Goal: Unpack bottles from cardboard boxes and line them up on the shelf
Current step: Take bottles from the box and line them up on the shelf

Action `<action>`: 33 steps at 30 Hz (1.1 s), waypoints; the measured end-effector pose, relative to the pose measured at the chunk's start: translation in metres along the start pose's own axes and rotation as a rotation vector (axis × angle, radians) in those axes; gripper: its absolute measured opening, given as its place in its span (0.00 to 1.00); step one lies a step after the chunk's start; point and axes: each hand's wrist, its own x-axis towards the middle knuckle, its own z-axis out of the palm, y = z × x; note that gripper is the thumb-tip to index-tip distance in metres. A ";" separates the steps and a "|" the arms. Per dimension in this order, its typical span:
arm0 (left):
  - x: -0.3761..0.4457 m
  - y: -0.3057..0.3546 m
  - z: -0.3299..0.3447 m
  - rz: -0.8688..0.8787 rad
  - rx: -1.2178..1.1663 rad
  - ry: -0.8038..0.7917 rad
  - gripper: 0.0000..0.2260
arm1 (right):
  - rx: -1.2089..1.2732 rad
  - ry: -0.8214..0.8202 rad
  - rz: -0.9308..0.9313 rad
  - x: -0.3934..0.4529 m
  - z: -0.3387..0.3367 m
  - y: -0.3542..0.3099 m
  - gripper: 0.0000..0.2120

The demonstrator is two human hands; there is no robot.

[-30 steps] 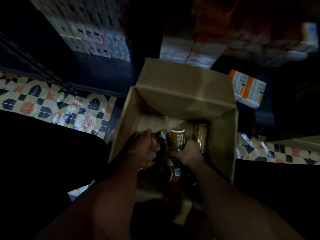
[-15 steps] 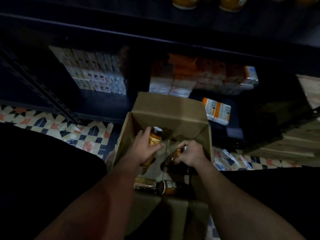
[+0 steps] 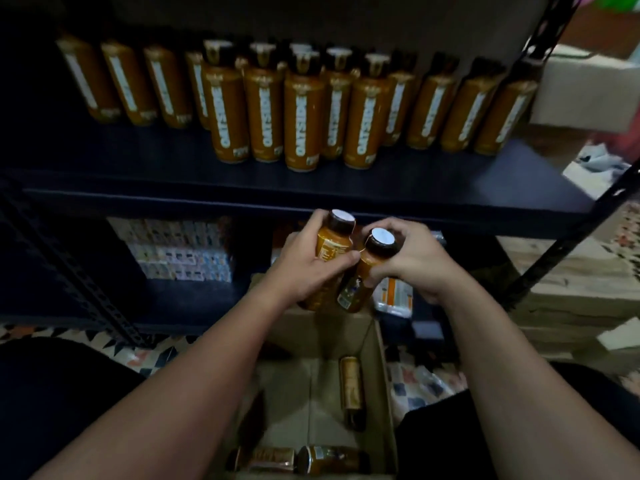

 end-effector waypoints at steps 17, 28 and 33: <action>0.121 0.130 0.045 0.292 -0.256 0.102 0.25 | 0.464 0.294 -0.478 0.029 -0.126 -0.060 0.29; 0.174 0.114 0.070 0.267 -0.275 0.093 0.30 | 0.561 0.371 -0.400 0.068 -0.131 -0.037 0.32; 0.171 0.107 0.074 0.287 -0.264 0.099 0.32 | 0.453 0.355 -0.360 0.070 -0.128 -0.030 0.32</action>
